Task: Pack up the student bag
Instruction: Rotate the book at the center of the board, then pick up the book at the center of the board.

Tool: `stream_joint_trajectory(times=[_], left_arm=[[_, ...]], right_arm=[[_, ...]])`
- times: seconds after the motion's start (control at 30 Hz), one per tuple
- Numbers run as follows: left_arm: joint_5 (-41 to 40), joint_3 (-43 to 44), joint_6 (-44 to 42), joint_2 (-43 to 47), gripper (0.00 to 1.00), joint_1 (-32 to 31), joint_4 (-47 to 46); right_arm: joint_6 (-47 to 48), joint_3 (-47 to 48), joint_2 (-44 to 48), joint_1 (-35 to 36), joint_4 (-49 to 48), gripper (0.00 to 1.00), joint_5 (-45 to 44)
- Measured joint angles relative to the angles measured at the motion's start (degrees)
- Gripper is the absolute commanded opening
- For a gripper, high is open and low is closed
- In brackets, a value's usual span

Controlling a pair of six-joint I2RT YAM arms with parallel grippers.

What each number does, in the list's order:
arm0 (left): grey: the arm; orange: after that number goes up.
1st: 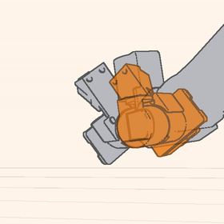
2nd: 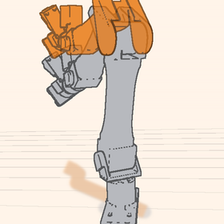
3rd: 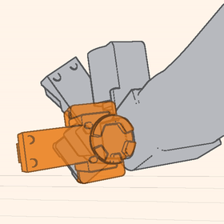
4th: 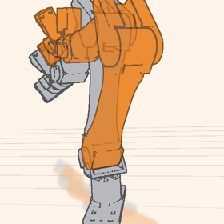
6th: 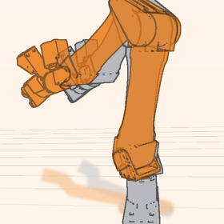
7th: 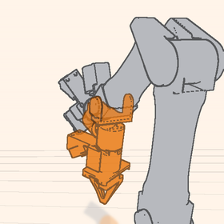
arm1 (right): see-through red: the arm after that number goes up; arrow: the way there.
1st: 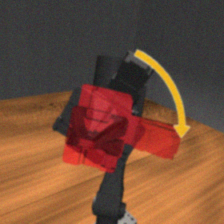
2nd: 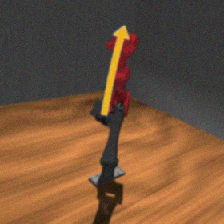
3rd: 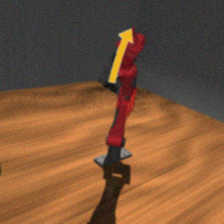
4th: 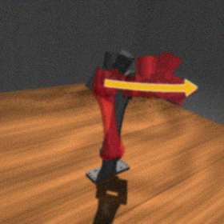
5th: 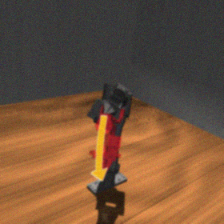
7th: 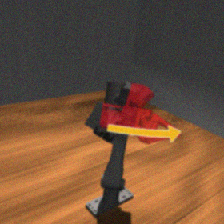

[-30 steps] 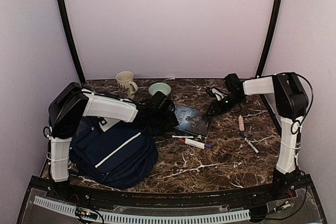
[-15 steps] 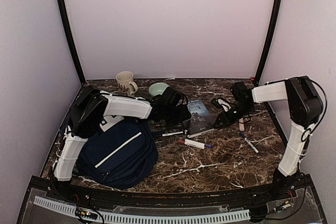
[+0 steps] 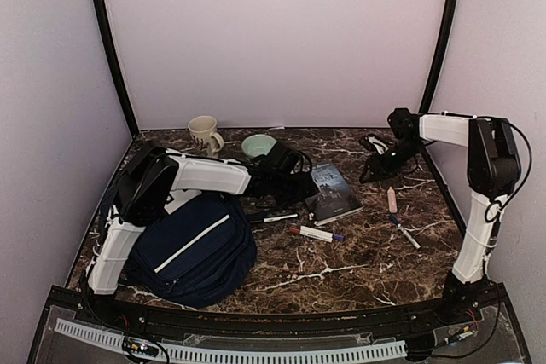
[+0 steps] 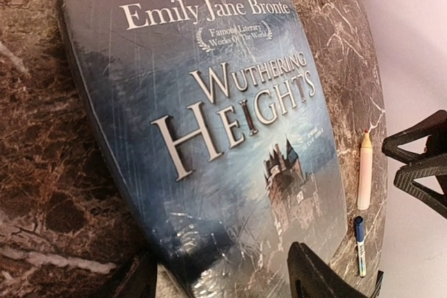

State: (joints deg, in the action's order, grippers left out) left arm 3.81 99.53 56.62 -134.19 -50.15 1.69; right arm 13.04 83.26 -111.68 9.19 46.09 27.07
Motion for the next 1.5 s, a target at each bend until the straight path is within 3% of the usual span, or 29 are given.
stream_joint_trajectory(times=[0.27,0.47,0.57,0.83,1.1,1.5], left_arm=[[-0.42,-3.32,0.59,1.60,0.67,0.04,-1.64],[-0.17,-8.04,2.27,3.89,0.67,0.76,-4.48],[0.37,-10.03,4.46,4.39,0.68,1.16,-7.43],[2.40,-10.45,11.72,4.09,0.68,2.40,-9.79],[7.48,-10.62,20.68,1.20,0.67,4.35,-18.95],[10.84,-14.08,20.50,-2.49,0.52,5.55,-36.41]], right_arm=[[-3.30,0.48,-9.29,0.74,-2.78,0.41,9.90],[-6.21,0.50,-10.97,0.68,-5.18,0.13,12.98],[-8.09,0.48,-11.15,0.50,-5.46,0.08,14.27],[-11.45,2.19,-13.09,0.44,-4.31,0.06,16.81],[-11.89,1.90,-13.88,0.48,-4.68,0.07,19.28],[-11.54,1.79,-14.14,0.24,-4.48,0.14,20.02]])
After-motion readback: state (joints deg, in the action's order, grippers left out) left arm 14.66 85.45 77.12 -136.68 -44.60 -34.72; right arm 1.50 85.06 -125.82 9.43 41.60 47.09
